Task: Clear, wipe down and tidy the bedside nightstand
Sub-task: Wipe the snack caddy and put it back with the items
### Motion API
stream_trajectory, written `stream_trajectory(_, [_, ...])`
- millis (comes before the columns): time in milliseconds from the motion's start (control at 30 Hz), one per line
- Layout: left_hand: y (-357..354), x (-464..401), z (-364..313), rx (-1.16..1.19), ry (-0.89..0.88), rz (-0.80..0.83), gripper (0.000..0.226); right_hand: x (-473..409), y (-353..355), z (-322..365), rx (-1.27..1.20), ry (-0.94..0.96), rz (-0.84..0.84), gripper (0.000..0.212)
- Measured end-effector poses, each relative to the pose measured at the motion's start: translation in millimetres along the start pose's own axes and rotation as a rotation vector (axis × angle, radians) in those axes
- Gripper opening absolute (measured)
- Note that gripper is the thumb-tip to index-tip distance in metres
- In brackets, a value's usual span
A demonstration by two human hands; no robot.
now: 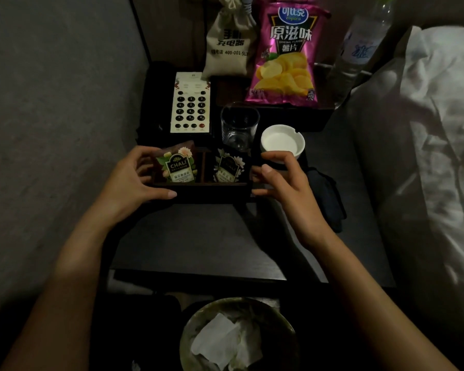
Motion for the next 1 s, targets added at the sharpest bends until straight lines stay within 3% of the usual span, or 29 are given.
stream_trajectory(333, [-1,0,2,0.008,-0.002,-0.007,0.083,1,-8,-5,-0.010,-0.039,0.031,0.026])
stream_trajectory(433, [-1,-1,13,-0.002,0.041,0.023,0.089,0,1,4,0.044,0.041,0.013,0.020])
stream_trajectory(500, [6,0,9,-0.033,0.019,-0.037,0.086,1,25,17,0.221,0.126,-0.110,0.016])
stream_trajectory(600, [31,13,-28,-0.046,-0.182,-0.334,0.066,6,71,27,0.682,0.118,-0.355,0.019])
stream_trajectory(667, [37,31,-57,-0.020,-0.314,-0.485,0.052,8,98,19,0.985,-0.037,-0.410,0.035])
stream_trajectory(733, [27,44,-76,0.017,-0.374,-0.531,0.046,9,115,-5,1.113,-0.287,-0.333,0.057])
stream_trajectory(833, [-22,42,-87,0.059,-0.357,-0.387,0.036,12,117,-26,1.077,-0.459,-0.221,0.061])
stream_trajectory(933, [-95,33,-89,0.005,-0.276,-0.084,0.031,8,105,-23,0.944,-0.356,-0.218,0.036])
stream_trajectory(1000, [-127,35,-89,-0.057,-0.262,0.017,0.031,5,96,-22,0.758,-0.290,-0.178,0.026])
Point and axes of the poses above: each hand's wrist, its own x-axis away from the middle knuckle, its own y-axis out of the back of the hand, z = x × y, the point moved 10 cm from there along -x, towards the middle knuckle, and after that the axes turned 5 degrees about z, right-handed, at the moved point
